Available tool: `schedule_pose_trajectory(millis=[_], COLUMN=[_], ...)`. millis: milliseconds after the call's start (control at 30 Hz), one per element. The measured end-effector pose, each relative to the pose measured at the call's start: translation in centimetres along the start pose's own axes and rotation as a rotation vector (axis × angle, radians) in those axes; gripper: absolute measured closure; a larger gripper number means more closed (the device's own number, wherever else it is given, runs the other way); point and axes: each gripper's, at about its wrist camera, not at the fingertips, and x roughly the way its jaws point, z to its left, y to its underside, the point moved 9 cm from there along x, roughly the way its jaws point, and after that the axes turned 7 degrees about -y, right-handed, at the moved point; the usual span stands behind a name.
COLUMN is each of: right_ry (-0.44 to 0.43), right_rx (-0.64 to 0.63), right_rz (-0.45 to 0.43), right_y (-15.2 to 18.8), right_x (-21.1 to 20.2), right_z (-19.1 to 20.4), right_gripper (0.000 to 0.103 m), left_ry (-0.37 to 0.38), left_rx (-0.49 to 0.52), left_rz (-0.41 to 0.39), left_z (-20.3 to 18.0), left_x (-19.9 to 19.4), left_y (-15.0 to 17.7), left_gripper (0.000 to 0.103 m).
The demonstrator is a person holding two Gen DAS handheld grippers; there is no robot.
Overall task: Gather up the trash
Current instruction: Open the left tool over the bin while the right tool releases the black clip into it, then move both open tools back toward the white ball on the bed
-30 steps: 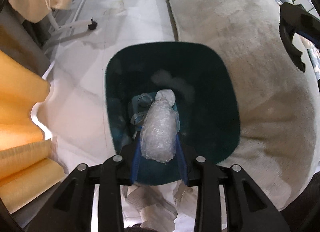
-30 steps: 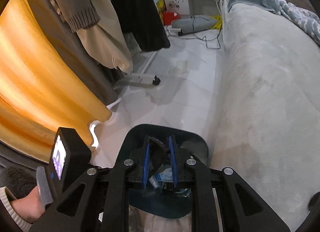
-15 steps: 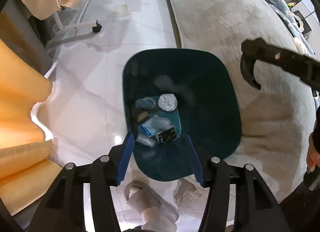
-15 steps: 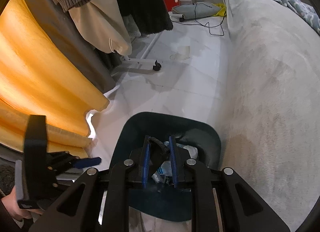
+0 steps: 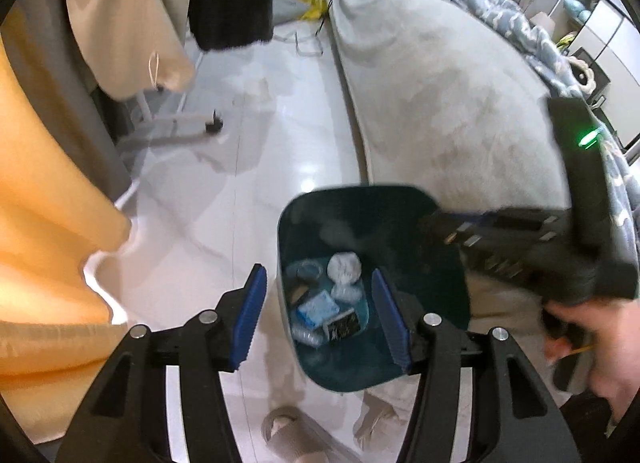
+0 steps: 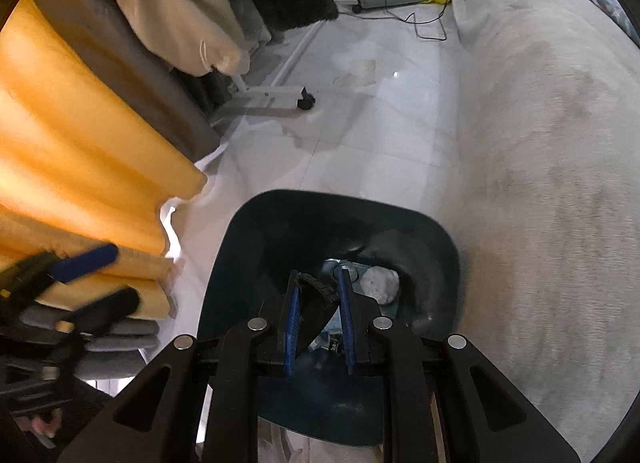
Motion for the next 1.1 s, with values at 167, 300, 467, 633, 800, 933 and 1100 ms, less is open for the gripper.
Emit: schedule_pose_trajectory(millis=[167, 300, 467, 633, 800, 933, 1100], right_ry=[0.001, -0.004, -0.003, 0.009, 0.040, 0.044, 0.022], right_rx=[-0.004, 0.011, 0.015, 0.022, 0.014, 0.019, -0.037], right_rz=[0.036, 0.062, 0.109, 0.162, 0.211, 0.185, 0.137], right_y=[0.4, 0.7, 1.3, 2.4, 3.8, 3.6, 3.1], right_x=[1.7, 3.0, 5.3, 7.5, 7.8, 6.3, 4.0], right_z=[-0.1, -0.3, -0.2, -0.5, -1.3, -1.6, -0.7], right_gripper=[0.084, 0.084, 0.084, 0.084, 0.083, 0.049, 0.049], left_ry=[-0.012, 0.015, -0.005, 0.010, 0.034, 0.049, 0.089], left_rx=[0.026, -0.004, 0.029, 0.039, 0.011, 0.008, 0.005], left_rz=[-0.078, -0.130, -0.206, -0.248, -0.283, -0.327, -0.376], left_z=[-0.7, -0.7, -1.2, -2.0, -2.3, -2.9, -3.7], left_x=[-1.6, -2.8, -4.5, -6.1, -7.4, -8.9, -11.0], left_y=[-1.9, -3.5, -5.1, -6.4, -7.9, -9.1, -10.1], left_gripper=[0.045, 0.046, 0.046, 0.046, 0.045, 0.042, 0.039])
